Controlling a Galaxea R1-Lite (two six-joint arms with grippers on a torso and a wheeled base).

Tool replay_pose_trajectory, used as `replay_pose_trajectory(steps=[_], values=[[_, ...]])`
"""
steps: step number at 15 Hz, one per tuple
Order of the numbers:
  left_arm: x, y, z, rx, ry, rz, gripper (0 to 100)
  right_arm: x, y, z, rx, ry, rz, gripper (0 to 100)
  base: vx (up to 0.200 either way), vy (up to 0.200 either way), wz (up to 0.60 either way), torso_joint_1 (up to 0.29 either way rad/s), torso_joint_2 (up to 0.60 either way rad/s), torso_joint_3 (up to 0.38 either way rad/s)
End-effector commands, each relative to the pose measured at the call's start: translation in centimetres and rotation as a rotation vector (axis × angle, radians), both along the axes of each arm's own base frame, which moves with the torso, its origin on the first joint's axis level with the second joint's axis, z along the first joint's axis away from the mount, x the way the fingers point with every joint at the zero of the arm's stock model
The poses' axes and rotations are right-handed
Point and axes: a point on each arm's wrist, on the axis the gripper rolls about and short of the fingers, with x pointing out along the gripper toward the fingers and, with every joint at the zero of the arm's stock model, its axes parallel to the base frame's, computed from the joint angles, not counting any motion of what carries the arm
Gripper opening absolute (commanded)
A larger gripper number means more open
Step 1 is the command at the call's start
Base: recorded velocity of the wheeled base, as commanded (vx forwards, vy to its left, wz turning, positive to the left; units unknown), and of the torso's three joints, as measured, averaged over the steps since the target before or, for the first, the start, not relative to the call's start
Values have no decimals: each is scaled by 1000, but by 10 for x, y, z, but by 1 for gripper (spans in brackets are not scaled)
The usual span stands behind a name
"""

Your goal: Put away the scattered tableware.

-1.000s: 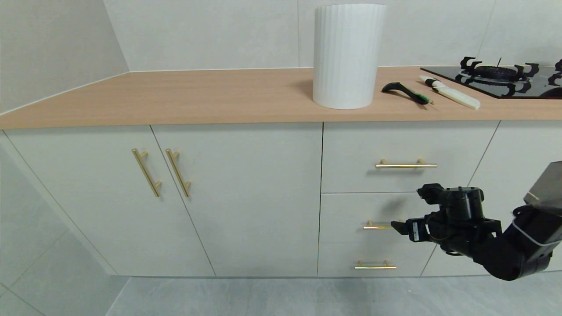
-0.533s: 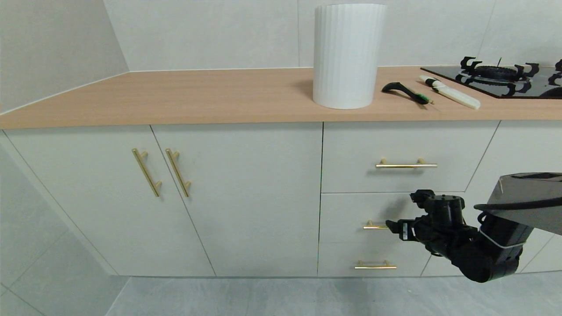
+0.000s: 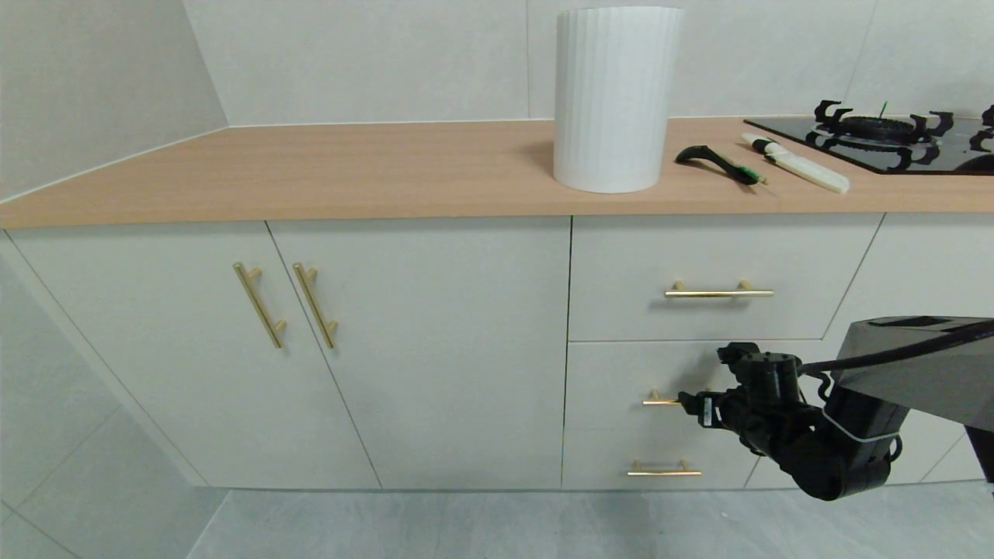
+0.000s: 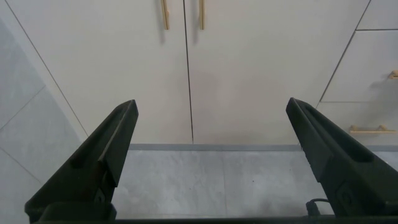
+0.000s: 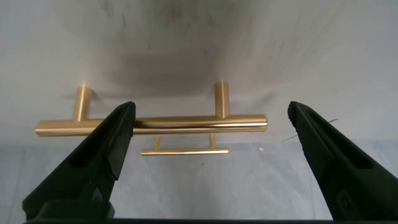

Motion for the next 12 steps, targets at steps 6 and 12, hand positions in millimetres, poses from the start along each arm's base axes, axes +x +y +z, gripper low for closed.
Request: replay_pose_trajectory(steps=[6,12], values=[[0,0,0,0,1,1,100,-3,-1,-6,-12,31,2,100,0,0,0,0,0,0],[0,0,0,0,1,1,100,-7,-1,-6,-15,44,4,100,0,0,0,0,0,0]])
